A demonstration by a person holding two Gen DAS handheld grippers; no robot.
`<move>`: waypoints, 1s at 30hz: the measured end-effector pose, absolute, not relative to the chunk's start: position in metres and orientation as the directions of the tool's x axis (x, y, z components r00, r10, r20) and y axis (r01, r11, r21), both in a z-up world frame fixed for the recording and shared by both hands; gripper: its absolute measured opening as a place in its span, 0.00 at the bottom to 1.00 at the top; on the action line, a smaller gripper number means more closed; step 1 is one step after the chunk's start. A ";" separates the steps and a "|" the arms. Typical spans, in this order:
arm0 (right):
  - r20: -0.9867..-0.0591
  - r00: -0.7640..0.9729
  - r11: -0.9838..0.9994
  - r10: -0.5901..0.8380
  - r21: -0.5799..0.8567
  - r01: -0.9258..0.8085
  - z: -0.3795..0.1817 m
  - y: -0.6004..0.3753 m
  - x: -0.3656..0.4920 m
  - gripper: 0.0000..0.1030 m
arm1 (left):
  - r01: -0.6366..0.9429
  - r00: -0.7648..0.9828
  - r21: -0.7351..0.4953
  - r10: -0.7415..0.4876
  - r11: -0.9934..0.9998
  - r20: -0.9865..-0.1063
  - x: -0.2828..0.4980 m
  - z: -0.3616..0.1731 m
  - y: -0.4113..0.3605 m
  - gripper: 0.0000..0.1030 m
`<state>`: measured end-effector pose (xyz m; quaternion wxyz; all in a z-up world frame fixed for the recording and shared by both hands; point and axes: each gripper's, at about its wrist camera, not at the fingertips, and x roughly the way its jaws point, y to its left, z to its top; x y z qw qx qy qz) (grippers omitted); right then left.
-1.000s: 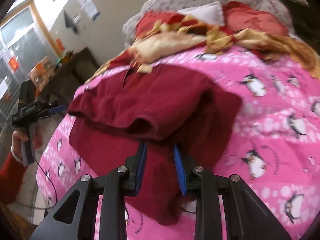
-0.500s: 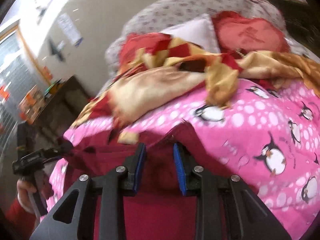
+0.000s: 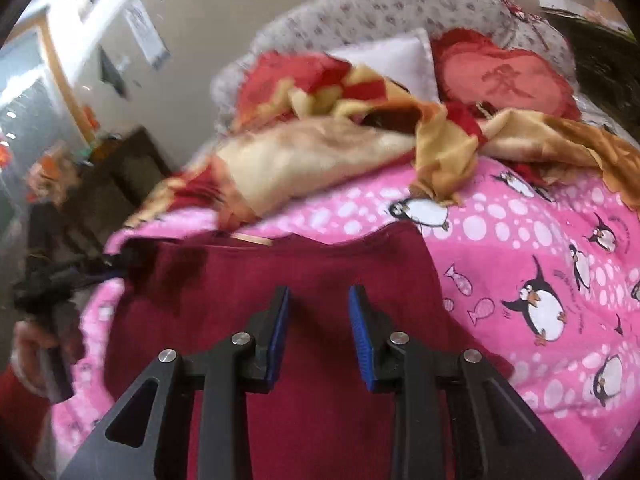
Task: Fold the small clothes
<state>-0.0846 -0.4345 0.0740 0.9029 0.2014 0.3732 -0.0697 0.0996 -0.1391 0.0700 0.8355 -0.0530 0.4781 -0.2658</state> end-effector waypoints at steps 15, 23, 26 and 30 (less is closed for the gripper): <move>-0.628 0.762 0.923 0.156 0.368 0.114 0.110 -0.385 -0.077 0.40 | 0.370 0.427 -0.376 -0.516 0.849 -0.743 0.076 0.093 -0.068 0.81; -0.680 0.671 0.947 0.296 0.301 -0.113 0.097 -0.272 0.010 0.40 | 0.337 0.398 -0.438 -0.548 0.833 -0.736 0.044 0.087 -0.023 0.81; -0.703 0.646 0.946 0.299 0.305 -0.106 0.082 -0.259 0.042 0.40 | 0.369 0.357 -0.444 -0.565 0.817 -0.744 0.025 0.076 -0.021 0.81; -0.735 0.618 0.945 0.278 0.325 -0.038 0.053 -0.250 0.077 0.40 | 0.381 0.318 -0.410 -0.534 0.828 -0.783 0.006 0.052 -0.026 0.81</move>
